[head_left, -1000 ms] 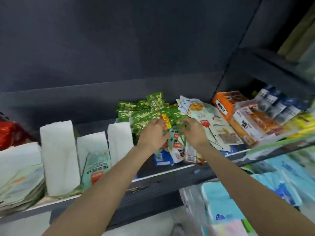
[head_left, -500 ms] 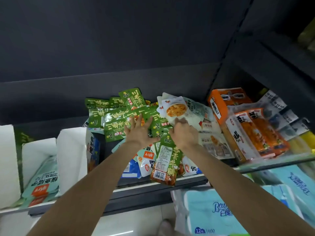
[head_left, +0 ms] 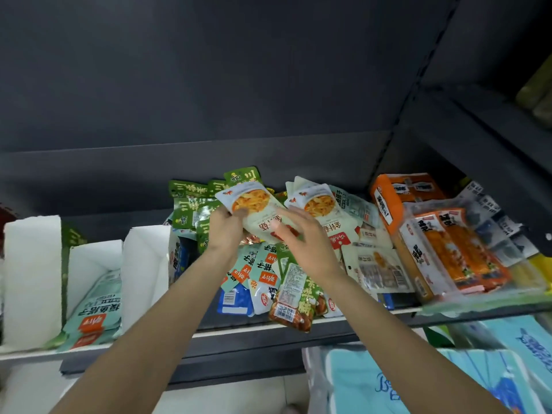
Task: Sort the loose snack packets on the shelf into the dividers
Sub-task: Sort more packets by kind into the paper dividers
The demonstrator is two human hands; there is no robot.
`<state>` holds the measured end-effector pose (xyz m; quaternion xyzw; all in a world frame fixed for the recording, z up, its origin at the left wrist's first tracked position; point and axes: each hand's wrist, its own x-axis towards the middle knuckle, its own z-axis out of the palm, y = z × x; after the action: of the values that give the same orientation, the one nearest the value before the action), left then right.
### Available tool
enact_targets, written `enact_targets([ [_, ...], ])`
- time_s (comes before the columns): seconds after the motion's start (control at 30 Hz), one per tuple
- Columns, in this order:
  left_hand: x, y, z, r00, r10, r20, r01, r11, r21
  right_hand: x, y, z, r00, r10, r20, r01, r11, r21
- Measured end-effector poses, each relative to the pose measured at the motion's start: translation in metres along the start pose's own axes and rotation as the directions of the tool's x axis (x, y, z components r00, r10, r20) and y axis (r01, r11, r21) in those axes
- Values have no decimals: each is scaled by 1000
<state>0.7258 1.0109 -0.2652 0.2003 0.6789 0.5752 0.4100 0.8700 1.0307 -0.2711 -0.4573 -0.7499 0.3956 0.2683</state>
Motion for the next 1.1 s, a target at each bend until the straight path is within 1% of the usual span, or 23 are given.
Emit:
enact_targets([
  [0.03, -4, 2, -10, 1000, -1, -5, 1, 997, -71, 0, -8, 5, 990, 140, 10, -140, 981, 136],
  [0.07, -7, 4, -20, 1000, 1, 1, -1, 992, -130, 0, -17, 11, 961, 269, 58, -274, 914, 299],
  [0.1, -13, 5, -30, 1000, 16, 13, -13, 985, -171, 0, -25, 17, 922, 361, 139, -383, 804, 455],
  [0.13, -17, 5, -43, 999, 45, 14, -42, 984, -174, -1, -33, 24, 895, 395, 209, -440, 697, 567],
  [0.17, -20, 6, -57, 996, 85, 8, -83, 984, -155, -2, -43, 32, 892, 388, 231, -441, 642, 627],
  [0.2, -21, 5, -71, 992, 127, -14, -127, 987, -97, -4, -55, 40, 908, 362, 211, -408, 650, 641],
  [0.23, -21, 6, -88, 986, 162, -47, -163, 986, -16, -6, -67, 50, 926, 330, 182, -367, 680, 635],
  [0.3, -21, 9, -125, 967, 218, -129, -192, 964, 183, -9, -93, 70, 956, 268, 118, -286, 771, 570],
  [0.37, -25, 15, -165, 945, 284, -162, -220, 919, 326, -15, -122, 91, 983, 176, 55, -180, 854, 487],
  [0.43, -36, 22, -208, 893, 413, -180, -278, 820, 500, -22, -150, 119, 997, 74, 19, -76, 918, 390],
  [0.5, -45, 29, -254, 813, 555, -176, -316, 674, 668, -31, -180, 148, 1000, 6, 3, -7, 947, 321],
  [0.53, -49, 31, -279, 776, 610, -161, -327, 607, 725, -36, -196, 165, 1000, -15, 4, 13, 950, 313],
  [0.6, -54, 32, -327, 722, 686, -91, -374, 498, 782, -46, -224, 198, 997, -73, -7, 72, 963, 261],
  [0.67, -55, 32, -371, 676, 737, 13, -457, 405, 792, -55, -248, 231, 987, -161, -16, 161, 975, 153],
  [0.7, -54, 32, -391, 666, 743, 62, -497, 380, 780, -59, -258, 247, 977, -213, -19, 214, 973, 92],
  [0.77, -50, 29, -426, 681, 723, 115, -539, 389, 747, -66, -275, 275, 938, -344, -36, 339, 936, -98],
  [0.83, -46, 24, -455, 722, 685, 95, -517, 443, 732, -72, -286, 297, 897, -441, -10, 420, 860, -289],
  [0.87, -44, 22, -467, 747, 659, 87, -491, 459, 741, -75, -289, 307, 887, -461, 25, 443, 833, -333],
  [0.93, -40, 14, -486, 800, 586, 129, -451, 444, 774, -82, -291, 322, 880, -464, 104, 468, 805, -365],
  [1.0, -37, 8, -498, 849, 465, 249, -447, 385, 807, -88, -288, 331, 882, -440, 168, 470, 799, -375],
  [1.03, -37, 7, -502, 856, 418, 306, -464, 355, 812, -90, -287, 335, 880, -429, 203, 475, 789, -389],
  [1.07, -38, 6, -504, 845, 406, 347, -490, 331, 806, -92, -285, 339, 877, -413, 244, 479, 778, -407],
  [1.1, -40, 5, -505, 824, 431, 369, -519, 313, 795, -93, -284, 343, 878, -383, 287, 475, 772, -422],
])
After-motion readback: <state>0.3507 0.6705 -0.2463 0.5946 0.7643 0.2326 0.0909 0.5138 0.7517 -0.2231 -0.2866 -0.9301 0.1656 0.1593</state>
